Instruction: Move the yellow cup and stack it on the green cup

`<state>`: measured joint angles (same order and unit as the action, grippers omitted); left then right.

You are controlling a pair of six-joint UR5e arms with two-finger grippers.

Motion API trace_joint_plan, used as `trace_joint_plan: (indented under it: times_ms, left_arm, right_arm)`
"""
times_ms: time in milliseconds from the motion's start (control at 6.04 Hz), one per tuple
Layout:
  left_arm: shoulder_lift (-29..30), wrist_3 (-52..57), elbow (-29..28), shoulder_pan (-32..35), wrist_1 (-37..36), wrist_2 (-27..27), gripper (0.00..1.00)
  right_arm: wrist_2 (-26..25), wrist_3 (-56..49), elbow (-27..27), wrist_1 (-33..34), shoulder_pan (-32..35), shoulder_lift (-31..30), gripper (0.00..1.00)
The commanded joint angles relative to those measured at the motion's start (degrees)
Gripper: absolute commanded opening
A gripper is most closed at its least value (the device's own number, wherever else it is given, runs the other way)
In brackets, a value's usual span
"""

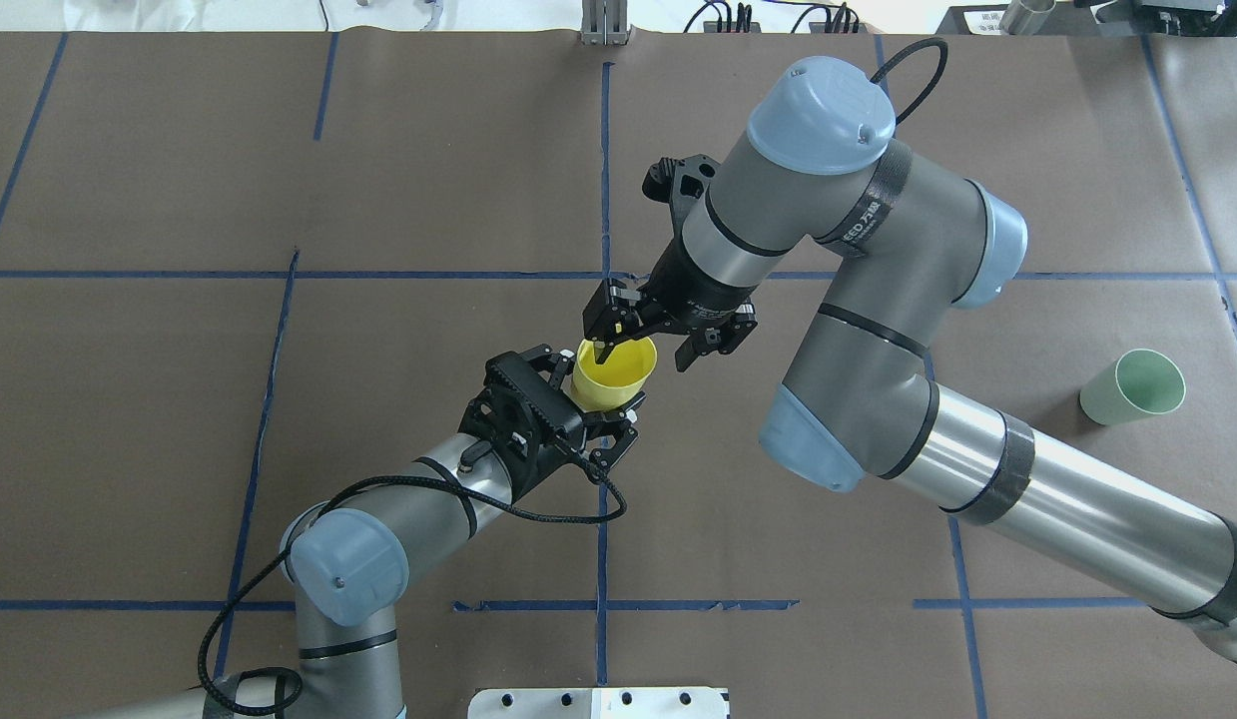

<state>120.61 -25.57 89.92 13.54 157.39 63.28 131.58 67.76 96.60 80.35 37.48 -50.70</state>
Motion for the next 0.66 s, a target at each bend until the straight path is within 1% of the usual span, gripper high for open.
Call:
trace_joint_plan:
  times_ms: [0, 166, 331, 497]
  left_arm:
    - [0.15, 0.0, 0.08, 0.0, 0.02, 0.0, 0.32]
    - [0.42, 0.0, 0.08, 0.0, 0.02, -0.09, 0.36]
    - [0.42, 0.0, 0.08, 0.0, 0.02, -0.09, 0.54]
    - [0.5, -0.09, 0.17, 0.0, 0.02, -0.09, 0.7]
  right_arm:
    - [0.0, -0.18, 0.08, -0.02, -0.13, -0.1, 0.55]
    - [0.0, -0.18, 0.08, -0.02, -0.13, -0.1, 0.43]
    - [0.0, 0.08, 0.26, -0.11, -0.04, -0.1, 0.2]
    - [-0.26, 0.43, 0.35, -0.2, -0.04, -0.27, 0.0]
